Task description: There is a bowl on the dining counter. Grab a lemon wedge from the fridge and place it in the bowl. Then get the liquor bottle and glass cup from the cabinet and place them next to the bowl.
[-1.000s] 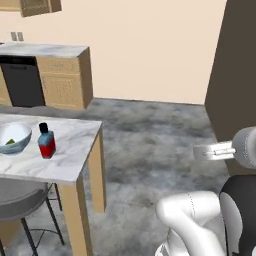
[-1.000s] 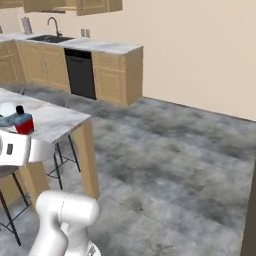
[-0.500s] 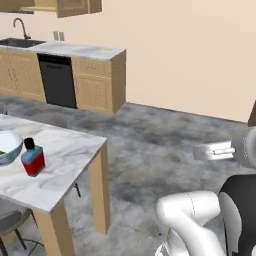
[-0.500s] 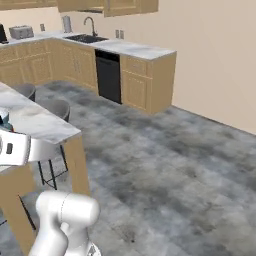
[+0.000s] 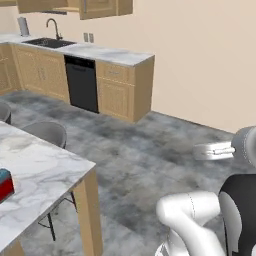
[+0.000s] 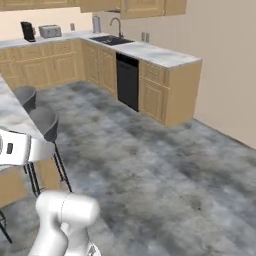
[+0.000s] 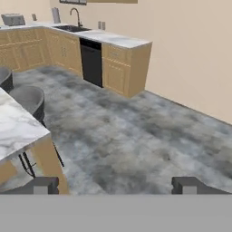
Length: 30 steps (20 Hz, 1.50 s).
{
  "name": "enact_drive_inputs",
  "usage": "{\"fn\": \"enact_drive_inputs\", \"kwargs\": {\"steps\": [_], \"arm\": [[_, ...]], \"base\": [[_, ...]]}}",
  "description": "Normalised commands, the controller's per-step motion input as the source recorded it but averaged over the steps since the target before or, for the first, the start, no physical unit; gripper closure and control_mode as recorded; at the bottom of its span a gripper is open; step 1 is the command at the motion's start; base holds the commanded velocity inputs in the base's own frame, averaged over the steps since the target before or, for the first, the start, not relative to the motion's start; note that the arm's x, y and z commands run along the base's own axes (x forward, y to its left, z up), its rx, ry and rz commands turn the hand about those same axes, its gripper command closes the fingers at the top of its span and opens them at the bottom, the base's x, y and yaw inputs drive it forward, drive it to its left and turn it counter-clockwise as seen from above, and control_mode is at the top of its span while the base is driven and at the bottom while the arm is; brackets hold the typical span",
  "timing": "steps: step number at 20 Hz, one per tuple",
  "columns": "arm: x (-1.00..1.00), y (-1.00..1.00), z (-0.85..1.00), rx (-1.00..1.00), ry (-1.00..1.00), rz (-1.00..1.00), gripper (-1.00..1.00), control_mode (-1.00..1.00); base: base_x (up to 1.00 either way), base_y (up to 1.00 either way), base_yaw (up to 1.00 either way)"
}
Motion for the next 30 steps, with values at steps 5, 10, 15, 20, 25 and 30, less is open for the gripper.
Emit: {"fn": "enact_drive_inputs", "kwargs": {"steps": [5, 10, 15, 20, 25, 30], "arm": [[0.00, 0.00, 0.00, 0.00, 0.00, 0.00, -1.00, 1.00], [0.00, 0.00, 0.00, 0.00, 0.00, 0.00, -1.00, 1.00], [0.00, 0.00, 0.00, 0.00, 0.00, 0.00, -1.00, 1.00], [0.00, 0.00, 0.00, 0.00, 0.00, 0.00, -1.00, 1.00], [0.00, 0.00, 0.00, 0.00, 0.00, 0.00, -1.00, 1.00], [0.00, 0.00, 0.00, 0.00, 0.00, 0.00, -1.00, 1.00]], "base": [[0.64, -0.84, 0.37], [0.65, -0.84, 0.37], [0.68, -0.84, 0.36], [0.86, -0.69, 0.30], [1.00, -0.35, 0.17], [1.00, -0.10, 0.14]]}}
